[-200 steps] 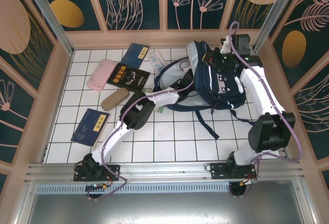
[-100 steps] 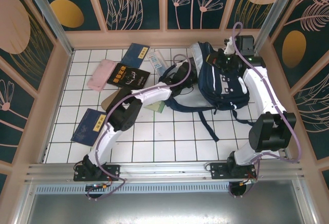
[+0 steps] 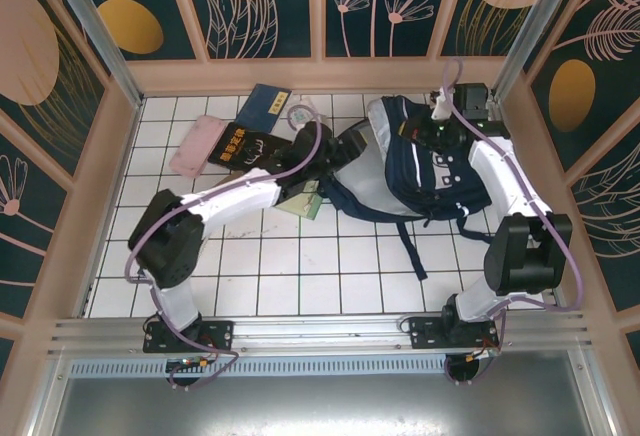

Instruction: Pack books, pencil case, and school supplies into a backpack

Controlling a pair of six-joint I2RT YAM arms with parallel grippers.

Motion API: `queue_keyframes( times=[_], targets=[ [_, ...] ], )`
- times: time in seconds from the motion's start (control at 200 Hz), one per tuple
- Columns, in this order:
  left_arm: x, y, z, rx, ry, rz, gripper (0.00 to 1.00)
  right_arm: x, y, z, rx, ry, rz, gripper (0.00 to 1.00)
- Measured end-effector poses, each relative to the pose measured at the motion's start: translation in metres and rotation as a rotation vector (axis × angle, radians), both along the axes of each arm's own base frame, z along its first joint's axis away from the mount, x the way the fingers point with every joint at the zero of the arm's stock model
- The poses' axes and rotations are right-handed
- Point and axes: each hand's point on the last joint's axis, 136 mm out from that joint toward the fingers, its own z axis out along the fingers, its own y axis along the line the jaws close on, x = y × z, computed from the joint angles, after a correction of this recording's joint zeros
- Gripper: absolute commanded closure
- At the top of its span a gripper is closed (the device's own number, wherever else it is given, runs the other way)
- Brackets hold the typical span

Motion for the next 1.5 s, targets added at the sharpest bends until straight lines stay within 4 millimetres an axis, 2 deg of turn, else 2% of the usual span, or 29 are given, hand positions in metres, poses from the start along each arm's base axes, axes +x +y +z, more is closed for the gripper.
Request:
queue_keyframes(
  times=[0.115, 0.125, 0.14, 0.18, 0.26, 0.395, 0.58, 0.64, 0.735, 0.936, 1.241, 1.316, 1.376, 1.501],
  targets=[
    [-0.004, 0.039, -0.006, 0.043, 0.009, 0.052, 0.40, 0.002, 0.003, -0.012, -0.024, 0.013, 0.013, 1.00],
    [-0.006, 0.050, -0.009, 0.057, 0.012, 0.064, 0.41, 0.002, 0.004, -0.014, -0.029, 0.014, 0.016, 1.00],
    [-0.006, 0.050, -0.009, 0.057, 0.012, 0.064, 0.43, 0.002, 0.004, -0.014, -0.031, 0.015, 0.016, 1.00],
    [-0.007, 0.065, -0.017, 0.082, 0.021, 0.087, 0.48, 0.002, 0.007, -0.018, -0.039, 0.020, 0.025, 1.00],
    [-0.008, 0.084, -0.036, 0.138, 0.046, 0.109, 0.54, 0.002, 0.014, -0.026, -0.055, 0.031, 0.038, 1.00],
    [-0.019, 0.100, -0.072, 0.216, 0.103, 0.102, 0.62, 0.001, 0.025, -0.037, -0.081, 0.045, 0.059, 1.00],
    [-0.021, 0.105, -0.118, 0.295, 0.169, 0.082, 0.67, -0.002, 0.041, -0.050, -0.121, 0.062, 0.083, 1.00],
    [-0.026, 0.114, -0.143, 0.330, 0.212, 0.085, 0.68, -0.003, 0.046, -0.053, -0.134, 0.065, 0.091, 1.00],
    [-0.036, 0.127, -0.168, 0.375, 0.263, 0.088, 0.71, -0.005, 0.051, -0.055, -0.152, 0.063, 0.096, 1.00],
    [-0.040, 0.138, -0.171, 0.370, 0.256, 0.087, 0.74, -0.004, 0.052, -0.055, -0.174, 0.056, 0.092, 1.00],
    [-0.079, 0.185, -0.171, 0.404, 0.280, 0.139, 0.68, 0.002, 0.059, -0.057, -0.284, 0.027, 0.131, 1.00],
    [-0.086, 0.190, -0.171, 0.412, 0.284, 0.136, 0.64, 0.000, 0.062, -0.062, -0.315, 0.027, 0.148, 0.93],
    [-0.089, 0.192, -0.168, 0.416, 0.284, 0.132, 0.62, -0.002, 0.066, -0.067, -0.333, 0.031, 0.157, 0.81],
    [-0.097, 0.196, -0.162, 0.425, 0.296, 0.126, 0.59, -0.010, 0.082, -0.076, -0.361, 0.028, 0.194, 0.79]
  ],
)
